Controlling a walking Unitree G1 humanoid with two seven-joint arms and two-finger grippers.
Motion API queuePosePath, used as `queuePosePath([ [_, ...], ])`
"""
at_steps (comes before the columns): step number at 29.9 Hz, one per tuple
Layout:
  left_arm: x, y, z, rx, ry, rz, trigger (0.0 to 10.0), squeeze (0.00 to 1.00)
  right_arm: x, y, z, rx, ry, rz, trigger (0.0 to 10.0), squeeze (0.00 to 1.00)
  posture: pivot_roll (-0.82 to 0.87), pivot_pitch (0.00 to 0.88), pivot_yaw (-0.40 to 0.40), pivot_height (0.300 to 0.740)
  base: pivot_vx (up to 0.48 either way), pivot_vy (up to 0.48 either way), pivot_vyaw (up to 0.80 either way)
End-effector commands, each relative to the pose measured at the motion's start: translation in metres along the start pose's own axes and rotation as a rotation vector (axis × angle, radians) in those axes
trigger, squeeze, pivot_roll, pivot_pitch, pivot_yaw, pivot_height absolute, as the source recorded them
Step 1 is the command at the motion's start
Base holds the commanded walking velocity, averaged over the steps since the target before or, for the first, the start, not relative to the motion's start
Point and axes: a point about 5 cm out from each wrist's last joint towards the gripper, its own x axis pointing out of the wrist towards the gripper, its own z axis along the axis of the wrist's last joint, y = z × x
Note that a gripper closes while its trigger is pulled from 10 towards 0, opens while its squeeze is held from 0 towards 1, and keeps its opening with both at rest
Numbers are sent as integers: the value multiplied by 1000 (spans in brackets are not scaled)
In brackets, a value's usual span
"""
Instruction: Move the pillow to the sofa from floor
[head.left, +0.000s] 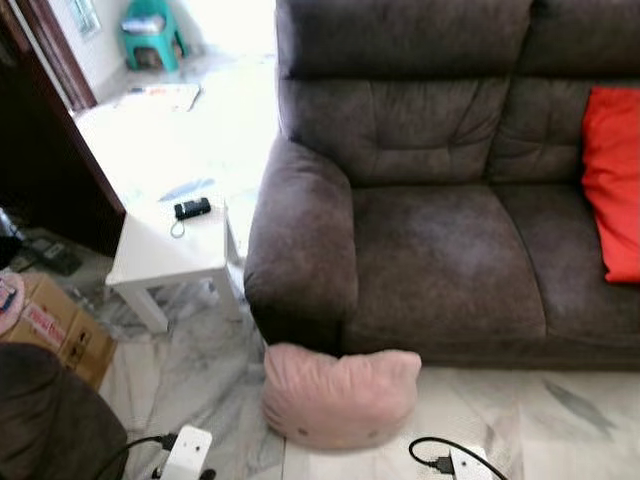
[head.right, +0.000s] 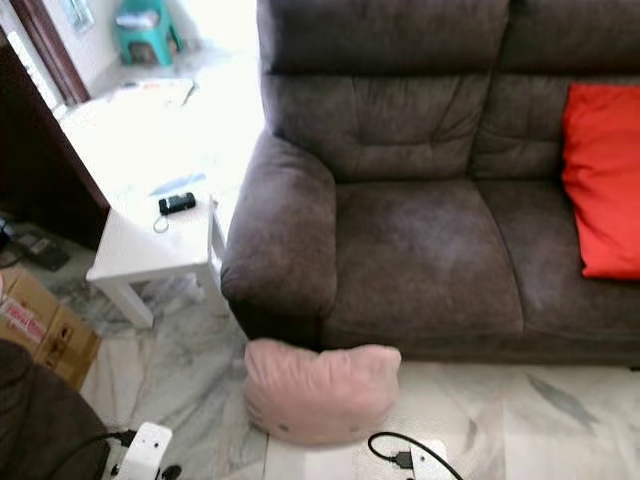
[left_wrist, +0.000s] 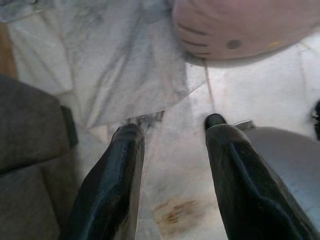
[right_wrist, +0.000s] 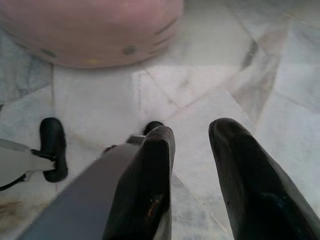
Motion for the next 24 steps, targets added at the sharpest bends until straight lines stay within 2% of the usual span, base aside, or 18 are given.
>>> queuePosePath([
  [1,-2,-1,-8,-20,34,-3,10000,0,-1,-1,-4,10,10,-2,10000,0,34,65,18,740,0,0,0],
  [14,-3,1,-13,-21,50,5,10000,0,0,2,-2,-5,10,9,10000,0,33,68,16,740,0,0,0],
  [20,-3,1,-13,-19,54,3,10000,0,-1,4,-5,-10,15,16,10000,0,33,70,17,740,80,0,549],
  [24,-3,1,-14,-18,59,4,10000,0,-2,7,-10,15,21,14,10000,0,34,70,17,740,240,0,0],
])
